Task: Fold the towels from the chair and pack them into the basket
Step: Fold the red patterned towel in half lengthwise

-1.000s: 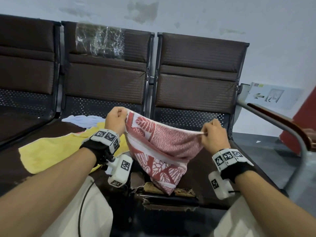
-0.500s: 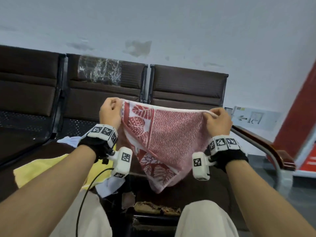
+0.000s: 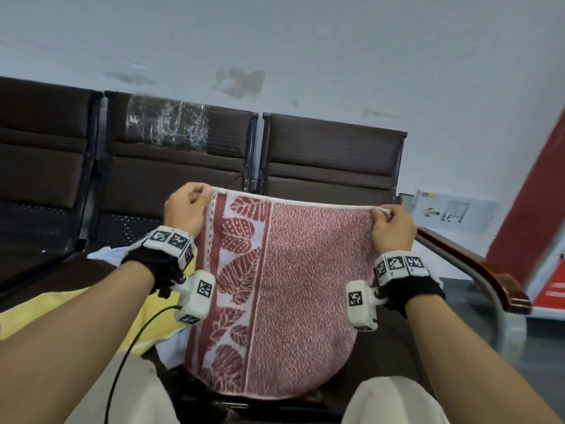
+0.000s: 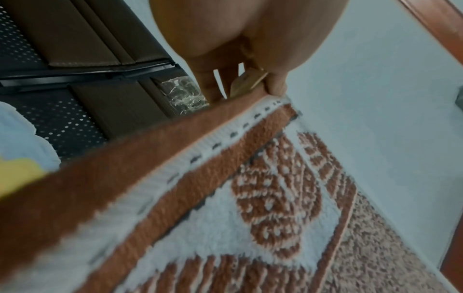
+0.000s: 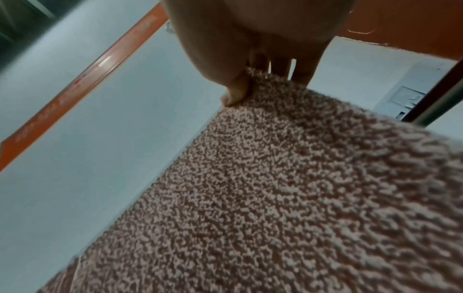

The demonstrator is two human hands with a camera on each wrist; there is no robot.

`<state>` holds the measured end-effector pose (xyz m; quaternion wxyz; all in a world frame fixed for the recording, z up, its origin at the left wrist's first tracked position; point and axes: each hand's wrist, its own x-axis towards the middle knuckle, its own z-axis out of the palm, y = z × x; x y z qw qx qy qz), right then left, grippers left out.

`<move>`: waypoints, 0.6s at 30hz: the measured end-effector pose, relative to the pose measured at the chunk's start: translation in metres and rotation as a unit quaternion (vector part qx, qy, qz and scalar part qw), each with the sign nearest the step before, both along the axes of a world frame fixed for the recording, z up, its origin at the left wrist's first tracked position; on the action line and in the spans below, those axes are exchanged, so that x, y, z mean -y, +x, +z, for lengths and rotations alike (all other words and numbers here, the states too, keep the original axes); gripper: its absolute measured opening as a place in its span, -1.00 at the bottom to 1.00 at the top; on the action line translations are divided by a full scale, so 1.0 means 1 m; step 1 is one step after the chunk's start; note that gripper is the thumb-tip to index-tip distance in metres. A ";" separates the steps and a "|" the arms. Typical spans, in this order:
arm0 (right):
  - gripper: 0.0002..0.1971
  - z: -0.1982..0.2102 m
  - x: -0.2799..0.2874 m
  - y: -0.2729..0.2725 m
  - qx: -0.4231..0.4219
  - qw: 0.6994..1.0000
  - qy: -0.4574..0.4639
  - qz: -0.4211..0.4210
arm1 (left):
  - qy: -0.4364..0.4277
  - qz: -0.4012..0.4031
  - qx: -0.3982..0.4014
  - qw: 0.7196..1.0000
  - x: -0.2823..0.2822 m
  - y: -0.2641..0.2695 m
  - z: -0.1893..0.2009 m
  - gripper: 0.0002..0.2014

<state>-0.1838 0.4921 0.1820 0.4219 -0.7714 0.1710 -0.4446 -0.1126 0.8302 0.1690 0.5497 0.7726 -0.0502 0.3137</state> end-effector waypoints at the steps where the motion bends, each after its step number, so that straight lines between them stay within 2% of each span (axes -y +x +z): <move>1: -0.84 -0.007 0.002 0.006 -0.017 1.000 0.008 -0.002 | -0.002 -0.009 -0.011 1.000 0.002 0.005 -0.006 -0.88; 5: -0.87 -0.036 0.010 0.025 -0.073 0.997 0.035 -0.011 | -0.027 -0.033 -0.058 0.997 0.008 0.021 -0.027 -0.84; 9: -0.90 -0.055 0.009 0.041 -0.096 0.991 0.095 -0.004 | -0.032 -0.052 -0.076 0.995 0.020 0.034 -0.047 -0.88; 11: -0.92 -0.062 0.001 0.048 -0.091 0.982 0.158 0.052 | -0.039 -0.074 -0.086 0.993 0.028 0.036 -0.053 -0.89; 14: -0.85 -0.073 -0.017 0.051 -0.066 0.949 0.244 0.188 | -0.060 -0.121 -0.113 0.984 0.041 0.036 -0.067 -0.87; 18: -0.82 -0.087 -0.033 0.047 -0.108 0.922 0.236 0.286 | -0.051 -0.157 -0.153 0.974 0.053 0.039 -0.081 -0.84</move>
